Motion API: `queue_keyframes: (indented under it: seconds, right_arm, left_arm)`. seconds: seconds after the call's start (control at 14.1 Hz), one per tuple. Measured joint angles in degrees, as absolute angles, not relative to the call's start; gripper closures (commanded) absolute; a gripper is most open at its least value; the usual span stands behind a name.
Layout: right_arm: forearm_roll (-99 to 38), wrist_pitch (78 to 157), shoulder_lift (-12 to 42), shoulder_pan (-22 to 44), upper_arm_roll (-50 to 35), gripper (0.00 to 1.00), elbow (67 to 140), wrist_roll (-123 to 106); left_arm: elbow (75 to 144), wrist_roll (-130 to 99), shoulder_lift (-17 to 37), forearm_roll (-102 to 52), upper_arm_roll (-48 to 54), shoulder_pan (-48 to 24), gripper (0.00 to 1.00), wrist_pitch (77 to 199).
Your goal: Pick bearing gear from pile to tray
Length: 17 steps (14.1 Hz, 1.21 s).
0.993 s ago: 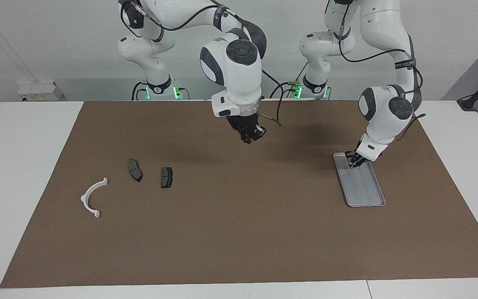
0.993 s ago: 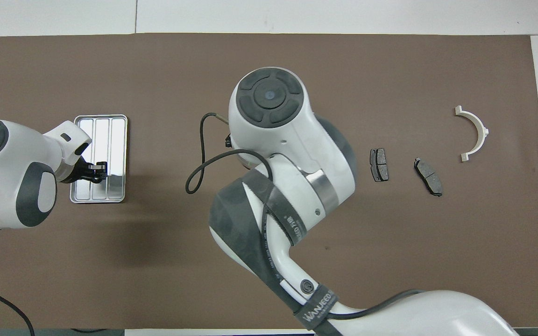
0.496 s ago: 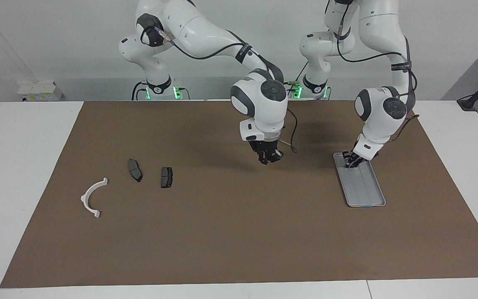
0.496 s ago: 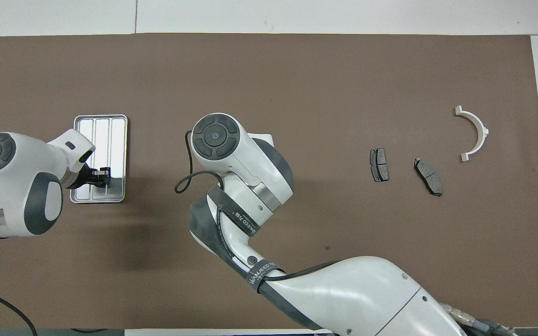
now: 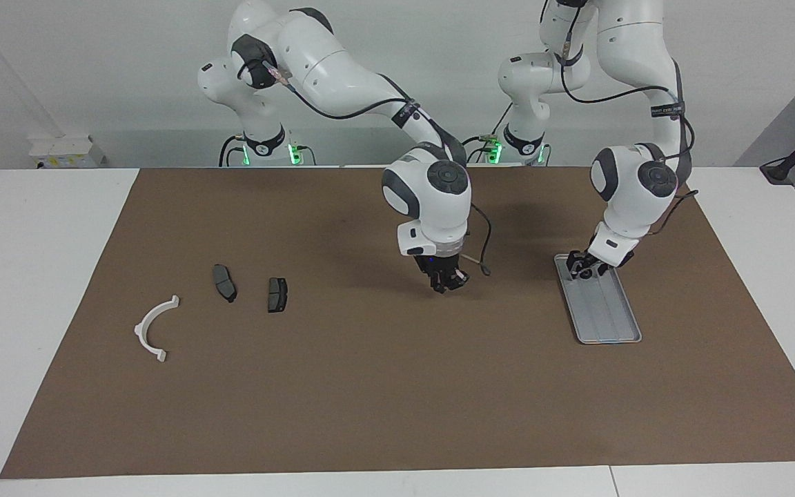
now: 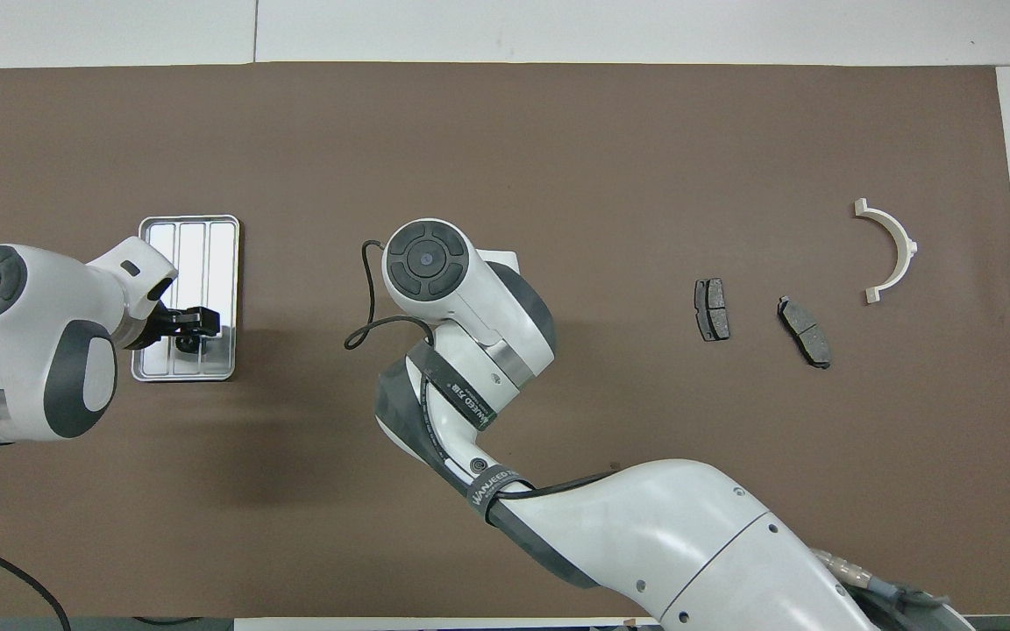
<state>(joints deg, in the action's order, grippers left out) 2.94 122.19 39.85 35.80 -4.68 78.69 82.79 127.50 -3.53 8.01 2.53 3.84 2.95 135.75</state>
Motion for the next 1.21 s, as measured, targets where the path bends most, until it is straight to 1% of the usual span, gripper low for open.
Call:
queue_keyframes:
  seconds: [0.35,0.43,0.5,0.57,0.71,0.92,1.21]
  right_arm:
    - [3.5,126.7,40.3,35.8,-4.7,1.0,81.7,82.8]
    - [3.5,126.9,40.2,35.8,-4.7,0.91,81.9,82.8]
    - [3.5,127.1,40.1,35.7,-4.7,0.06,82.0,82.8]
    - [3.5,127.2,40.1,35.7,-4.7,0.0,82.1,82.8]
    - [3.7,127.0,40.1,35.7,-4.7,0.0,82.1,82.8]
    - [5.4,123.2,40.1,35.6,-4.5,0.0,80.9,82.8]
    - [5.7,115.1,39.6,33.2,-4.2,0.0,73.0,78.1]
  left_arm:
    - [122.1,-8.4,8.0,0.6,4.5,0.5,0.0,133.3]
    - [121.8,-10.2,8.0,0.5,4.6,-0.3,0.0,133.3]
    - [121.5,-12.4,8.1,0.5,4.6,-1.3,0.0,133.3]
    - [121.0,-15.2,8.2,0.4,4.6,-2.6,0.0,133.3]
    - [120.1,-20.6,8.5,0.4,4.7,-5.7,0.0,133.3]
    - [119.7,-24.1,8.6,0.4,4.8,-9.1,0.0,133.4]
    - [118.2,-27.3,9.5,0.4,4.7,-11.6,0.0,133.4]
